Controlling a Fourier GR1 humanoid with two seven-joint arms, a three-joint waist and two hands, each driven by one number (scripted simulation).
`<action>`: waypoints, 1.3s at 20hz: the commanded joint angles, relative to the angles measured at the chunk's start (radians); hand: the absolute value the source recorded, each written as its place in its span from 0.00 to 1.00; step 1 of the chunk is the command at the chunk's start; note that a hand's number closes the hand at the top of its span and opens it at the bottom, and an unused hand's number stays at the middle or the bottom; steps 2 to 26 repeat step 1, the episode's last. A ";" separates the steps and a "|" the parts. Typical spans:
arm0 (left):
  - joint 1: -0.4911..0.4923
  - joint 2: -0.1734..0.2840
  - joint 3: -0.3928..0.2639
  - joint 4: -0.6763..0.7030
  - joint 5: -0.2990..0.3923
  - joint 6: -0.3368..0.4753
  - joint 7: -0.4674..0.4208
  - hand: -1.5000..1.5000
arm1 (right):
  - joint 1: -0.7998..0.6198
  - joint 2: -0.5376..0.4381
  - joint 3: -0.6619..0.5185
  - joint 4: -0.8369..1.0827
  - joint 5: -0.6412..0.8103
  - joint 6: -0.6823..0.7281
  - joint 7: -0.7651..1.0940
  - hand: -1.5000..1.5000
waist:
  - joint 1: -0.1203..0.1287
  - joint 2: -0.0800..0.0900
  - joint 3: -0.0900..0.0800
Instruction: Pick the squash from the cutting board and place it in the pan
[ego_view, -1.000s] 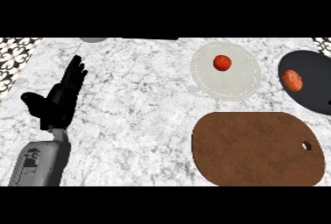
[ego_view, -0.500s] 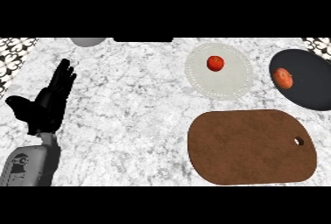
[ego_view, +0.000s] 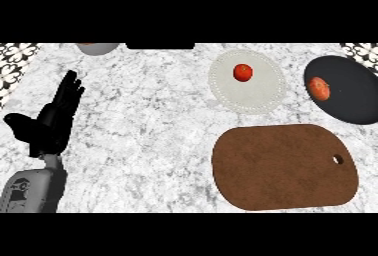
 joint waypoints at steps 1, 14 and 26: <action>0.051 -0.018 -0.032 -0.086 -0.015 0.010 0.029 0.50 | 0.058 0.007 0.018 -0.020 -0.019 0.122 -0.135 0.00 | 0.006 -0.003 0.000; 0.051 -0.018 -0.032 -0.086 -0.015 0.010 0.029 0.50 | 0.058 0.007 0.018 -0.020 -0.019 0.122 -0.135 0.00 | 0.006 -0.003 0.000; 0.051 -0.018 -0.032 -0.086 -0.015 0.010 0.029 0.50 | 0.058 0.007 0.018 -0.020 -0.019 0.122 -0.135 0.00 | 0.006 -0.003 0.000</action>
